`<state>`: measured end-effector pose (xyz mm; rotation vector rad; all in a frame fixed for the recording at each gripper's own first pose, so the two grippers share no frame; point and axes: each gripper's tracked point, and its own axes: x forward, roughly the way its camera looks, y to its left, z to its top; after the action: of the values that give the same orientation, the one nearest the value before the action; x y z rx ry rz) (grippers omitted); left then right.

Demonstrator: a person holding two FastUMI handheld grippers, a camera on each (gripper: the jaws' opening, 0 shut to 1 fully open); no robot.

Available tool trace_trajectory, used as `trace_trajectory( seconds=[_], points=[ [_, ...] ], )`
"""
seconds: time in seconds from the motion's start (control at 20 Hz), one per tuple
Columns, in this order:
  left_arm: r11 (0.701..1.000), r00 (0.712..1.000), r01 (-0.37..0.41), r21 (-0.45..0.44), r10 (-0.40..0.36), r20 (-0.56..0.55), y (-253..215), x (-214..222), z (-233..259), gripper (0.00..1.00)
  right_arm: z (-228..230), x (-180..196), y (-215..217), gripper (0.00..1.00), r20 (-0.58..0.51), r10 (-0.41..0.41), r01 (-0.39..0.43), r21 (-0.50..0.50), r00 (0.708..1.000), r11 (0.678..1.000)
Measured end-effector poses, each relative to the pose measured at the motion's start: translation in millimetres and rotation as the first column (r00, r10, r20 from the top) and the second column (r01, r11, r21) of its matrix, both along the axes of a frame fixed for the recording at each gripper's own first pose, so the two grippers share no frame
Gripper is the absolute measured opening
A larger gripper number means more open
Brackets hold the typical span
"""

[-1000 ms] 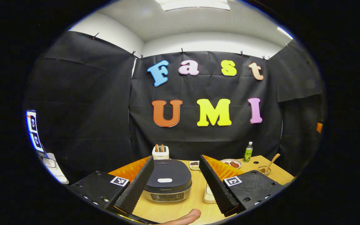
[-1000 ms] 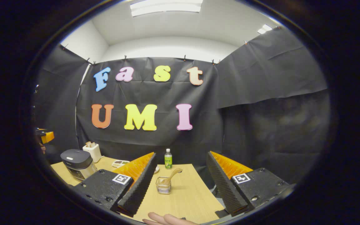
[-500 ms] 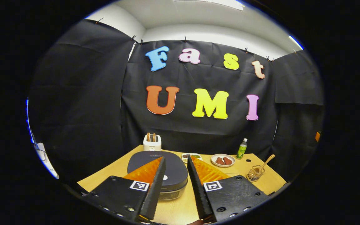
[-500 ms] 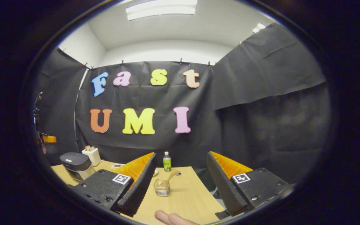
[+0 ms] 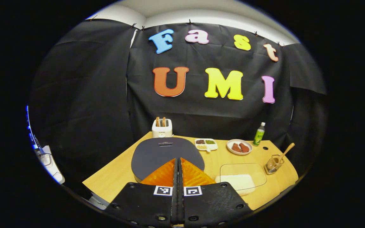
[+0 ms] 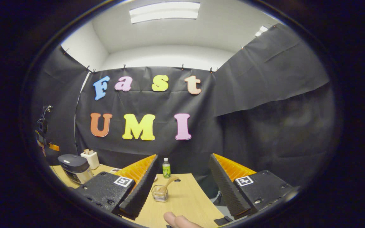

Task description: Close the left gripper, press the button to open the rice cooker; take a wooden spoon from the chopstick holder with the right hand, scoop a spoonful of rice and pour it into the rice cooker, then put the wooden spoon back into the chopstick holder.

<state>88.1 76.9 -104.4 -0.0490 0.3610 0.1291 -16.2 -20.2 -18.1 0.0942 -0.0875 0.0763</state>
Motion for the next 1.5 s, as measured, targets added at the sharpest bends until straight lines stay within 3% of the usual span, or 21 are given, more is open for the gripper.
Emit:
trace_trajectory(
  seconds=[0.4, 0.65, 0.85, 1.0, 1.15, 1.35, 1.5],
  points=[
    [0.998, 0.983, -0.058, -0.034, 0.052, -0.176, 12.3, 28.4, -51.5, 0.00, -26.9, 12.0, -4.8, 1.00, -0.067, -0.010, 0.008, -0.032, 0.998, 0.999],
    [0.995, 0.973, -0.082, -0.059, 0.067, -0.222, 18.0, 33.8, -76.3, 0.00, -40.0, 16.8, 13.8, 1.00, -0.115, 0.064, -0.066, -0.013, 0.991, 0.998],
    [0.999, 0.975, -0.054, -0.011, 0.050, -0.219, 17.6, 32.0, -79.3, 0.00, -40.2, 16.1, 20.9, 1.00, -0.113, 0.081, -0.083, -0.015, 0.990, 0.996],
    [0.992, 0.975, -0.112, -0.056, 0.099, -0.197, 16.8, 31.6, -79.6, 0.00, -41.0, 14.5, 26.8, 1.00, -0.112, 0.088, -0.089, -0.007, 0.990, 0.996],
    [0.996, 0.977, -0.092, 0.011, 0.092, -0.193, 15.8, 26.9, -82.7, 0.00, -45.6, 15.7, 33.1, 1.00, -0.123, 0.097, -0.099, -0.009, 0.988, 0.995],
    [0.992, 0.977, -0.128, -0.021, 0.122, -0.177, 16.8, 31.2, -78.2, 0.00, -53.5, 13.9, 37.3, 1.00, -0.148, 0.106, -0.109, -0.009, 0.983, 0.994],
    [0.995, 0.983, -0.087, 0.044, 0.093, -0.160, 11.2, 22.3, -71.7, 0.01, -60.7, 15.3, 34.3, 1.00, -0.151, 0.097, -0.101, -0.018, 0.984, 0.995]
  ],
)
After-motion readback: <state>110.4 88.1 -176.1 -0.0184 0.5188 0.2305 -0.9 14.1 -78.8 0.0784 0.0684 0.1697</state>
